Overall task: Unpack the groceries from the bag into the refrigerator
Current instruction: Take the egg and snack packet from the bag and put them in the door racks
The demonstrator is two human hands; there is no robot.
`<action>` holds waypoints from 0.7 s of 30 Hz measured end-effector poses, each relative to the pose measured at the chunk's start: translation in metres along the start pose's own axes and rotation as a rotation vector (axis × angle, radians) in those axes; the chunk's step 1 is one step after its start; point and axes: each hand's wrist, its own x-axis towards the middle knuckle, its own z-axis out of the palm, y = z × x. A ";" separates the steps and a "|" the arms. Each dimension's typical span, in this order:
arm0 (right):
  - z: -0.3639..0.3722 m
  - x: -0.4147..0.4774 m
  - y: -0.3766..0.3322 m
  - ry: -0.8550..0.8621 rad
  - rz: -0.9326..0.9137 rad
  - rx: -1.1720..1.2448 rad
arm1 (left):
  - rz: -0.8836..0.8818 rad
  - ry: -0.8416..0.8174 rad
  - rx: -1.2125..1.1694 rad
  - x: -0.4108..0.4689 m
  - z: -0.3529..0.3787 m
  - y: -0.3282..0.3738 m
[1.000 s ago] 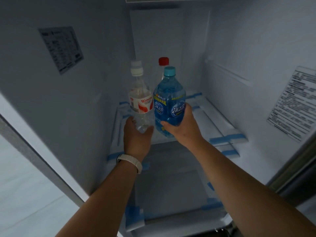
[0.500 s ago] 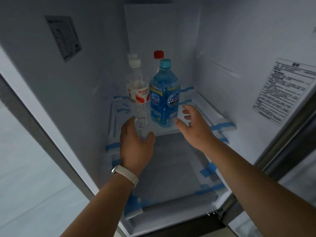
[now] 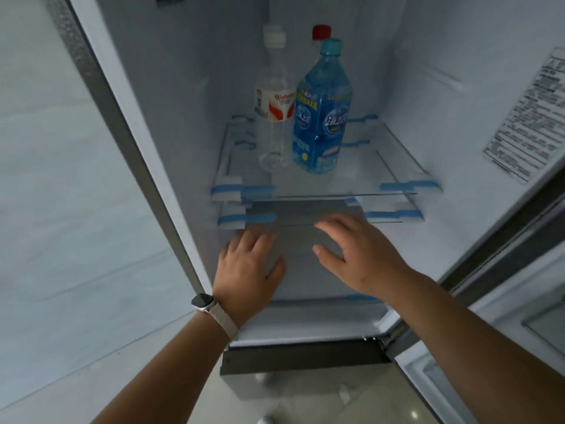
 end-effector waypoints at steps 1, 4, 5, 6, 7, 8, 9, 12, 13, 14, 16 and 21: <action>0.002 -0.005 -0.001 -0.030 -0.022 -0.015 | -0.012 -0.026 0.037 -0.010 -0.002 0.000; 0.005 -0.021 -0.006 -0.118 -0.063 -0.050 | -0.043 -0.071 0.118 -0.041 -0.008 0.003; 0.006 -0.027 -0.008 -0.141 -0.081 -0.059 | -0.060 -0.085 0.141 -0.050 -0.011 0.007; 0.007 -0.033 -0.010 -0.167 -0.101 -0.069 | -0.077 -0.090 0.157 -0.060 -0.013 0.011; 0.008 -0.038 -0.012 -0.192 -0.122 -0.074 | -0.093 -0.084 0.162 -0.069 -0.015 0.016; 0.009 -0.044 -0.014 -0.210 -0.143 -0.075 | -0.109 -0.072 0.163 -0.078 -0.017 0.022; 0.010 -0.048 -0.015 -0.223 -0.164 -0.073 | -0.125 -0.058 0.166 -0.087 -0.020 0.028; 0.015 -0.059 -0.023 -0.234 -0.244 -0.052 | -0.169 -0.026 0.215 -0.118 -0.027 0.043; 0.017 -0.061 -0.028 -0.246 -0.277 -0.036 | -0.189 -0.029 0.241 -0.129 -0.029 0.044; 0.020 -0.063 -0.035 -0.264 -0.311 -0.023 | -0.216 -0.034 0.263 -0.143 -0.032 0.045; 0.023 -0.067 -0.051 -0.295 -0.382 0.000 | -0.286 -0.042 0.292 -0.169 -0.039 0.045; 0.030 -0.093 -0.105 -0.343 -0.569 0.008 | -0.485 -0.041 0.354 -0.242 -0.068 0.044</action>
